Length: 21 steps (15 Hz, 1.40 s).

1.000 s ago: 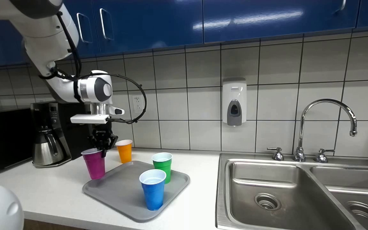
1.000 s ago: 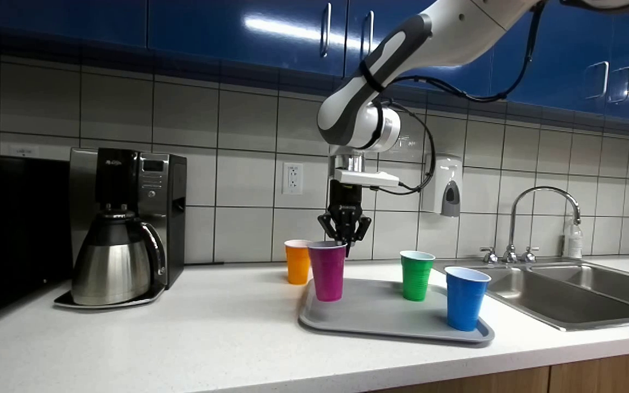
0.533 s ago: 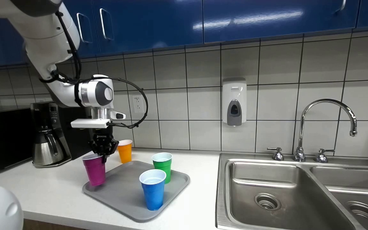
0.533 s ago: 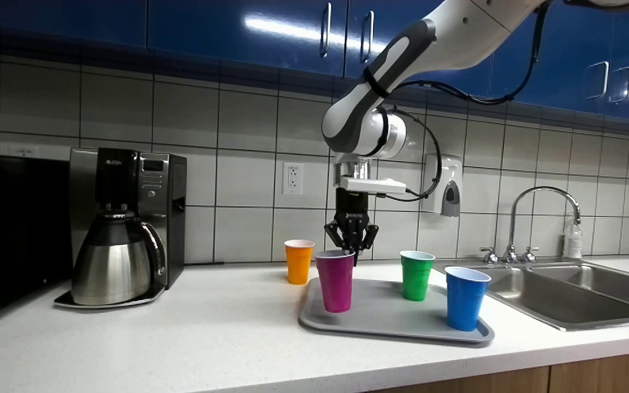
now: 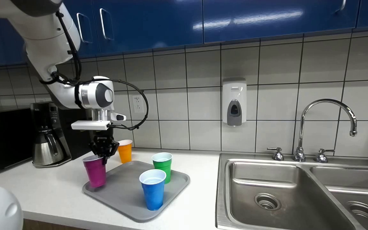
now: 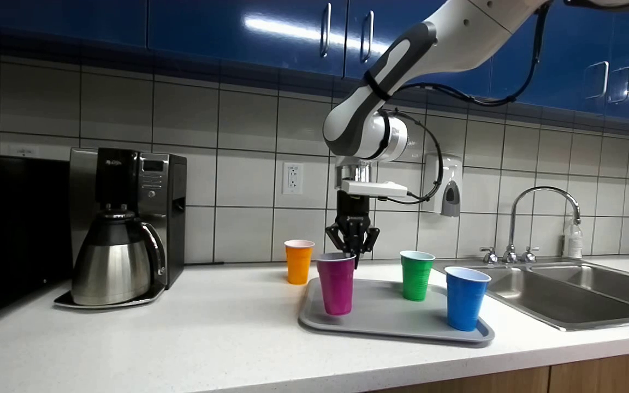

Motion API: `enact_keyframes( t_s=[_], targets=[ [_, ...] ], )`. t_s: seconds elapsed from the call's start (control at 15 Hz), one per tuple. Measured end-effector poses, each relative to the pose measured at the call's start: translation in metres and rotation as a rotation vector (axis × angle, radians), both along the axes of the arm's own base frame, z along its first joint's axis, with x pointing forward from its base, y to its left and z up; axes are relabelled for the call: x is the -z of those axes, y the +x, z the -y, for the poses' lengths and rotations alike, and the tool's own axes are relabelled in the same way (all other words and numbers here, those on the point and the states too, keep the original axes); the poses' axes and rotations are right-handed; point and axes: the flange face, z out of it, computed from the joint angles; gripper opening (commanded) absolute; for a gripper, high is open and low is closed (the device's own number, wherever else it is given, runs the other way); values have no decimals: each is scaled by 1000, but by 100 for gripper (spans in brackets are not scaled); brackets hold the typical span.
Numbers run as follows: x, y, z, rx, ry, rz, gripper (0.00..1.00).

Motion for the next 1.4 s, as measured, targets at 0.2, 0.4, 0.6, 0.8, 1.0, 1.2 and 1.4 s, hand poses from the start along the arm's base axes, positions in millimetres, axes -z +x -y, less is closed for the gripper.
enact_keyframes(
  t_s=[0.2, 0.4, 0.6, 0.8, 1.0, 1.2, 1.4],
  targets=[
    [0, 1, 0, 1, 3, 8, 2],
    [1, 2, -1, 3, 5, 14, 2],
    [3, 3, -1, 4, 7, 19, 2],
    [8, 4, -2, 9, 16, 30, 2],
    [15, 4, -3, 10, 19, 31, 2],
    [20, 4, -3, 10, 20, 30, 2],
    [22, 4, -3, 12, 22, 33, 2]
  ],
)
